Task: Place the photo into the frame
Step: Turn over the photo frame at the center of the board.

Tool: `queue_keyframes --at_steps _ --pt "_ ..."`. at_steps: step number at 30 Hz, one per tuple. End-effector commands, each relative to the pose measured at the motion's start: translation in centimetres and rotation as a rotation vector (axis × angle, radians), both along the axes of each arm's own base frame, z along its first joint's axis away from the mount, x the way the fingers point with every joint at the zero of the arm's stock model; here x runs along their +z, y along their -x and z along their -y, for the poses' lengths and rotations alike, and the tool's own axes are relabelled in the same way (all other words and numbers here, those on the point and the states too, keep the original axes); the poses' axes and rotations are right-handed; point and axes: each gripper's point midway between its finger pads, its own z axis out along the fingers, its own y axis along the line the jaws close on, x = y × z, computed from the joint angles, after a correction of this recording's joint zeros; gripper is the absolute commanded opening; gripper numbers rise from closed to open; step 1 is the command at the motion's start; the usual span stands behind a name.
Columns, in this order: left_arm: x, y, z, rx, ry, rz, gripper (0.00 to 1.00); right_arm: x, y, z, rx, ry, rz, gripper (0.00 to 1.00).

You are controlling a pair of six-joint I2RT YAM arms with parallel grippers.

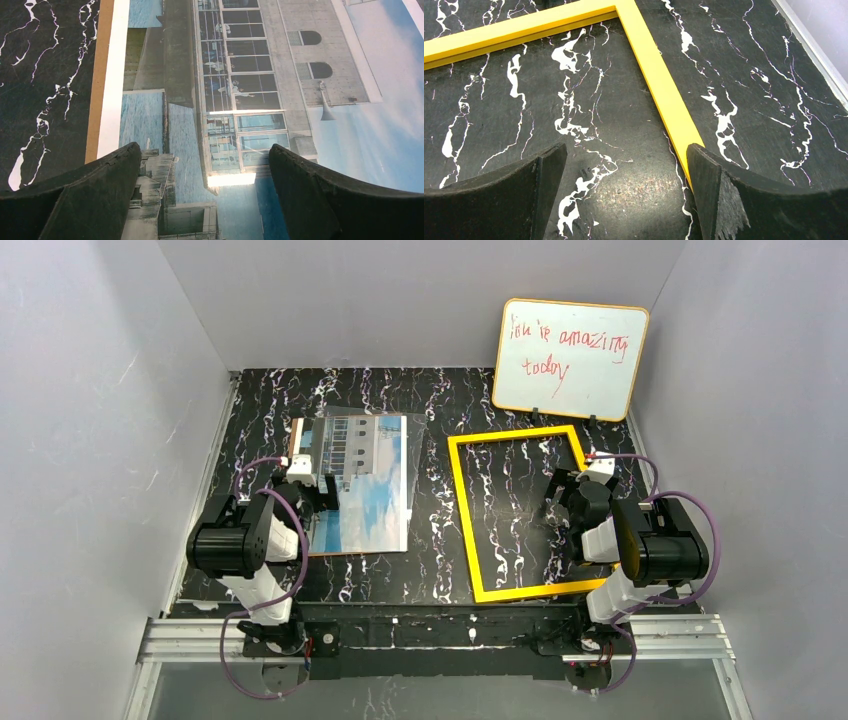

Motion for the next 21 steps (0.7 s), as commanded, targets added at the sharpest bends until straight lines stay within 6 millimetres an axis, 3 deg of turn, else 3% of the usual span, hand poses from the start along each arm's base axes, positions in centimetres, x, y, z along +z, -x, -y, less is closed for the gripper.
queue_keyframes --at_steps 1,10,12,18,21 --pt "0.4 0.0 -0.2 0.009 -0.016 0.011 0.98 2.0 -0.9 0.0 0.001 -0.003 0.074 0.99" --pt "0.5 0.0 -0.2 0.011 -0.011 0.013 0.98 2.0 -0.9 0.0 0.000 -0.002 0.074 0.99" --pt "0.8 -0.2 -1.0 0.050 -0.012 0.018 0.98 2.0 -0.9 0.0 0.001 -0.002 0.074 0.99" --pt "3.6 -2.3 -2.0 0.098 0.014 -0.082 0.98 2.3 -0.5 0.8 -0.061 -0.026 0.078 0.99" --pt "5.1 -3.4 -1.7 0.074 0.007 -0.145 0.98 3.7 0.4 0.6 -0.035 -0.019 0.153 0.99"
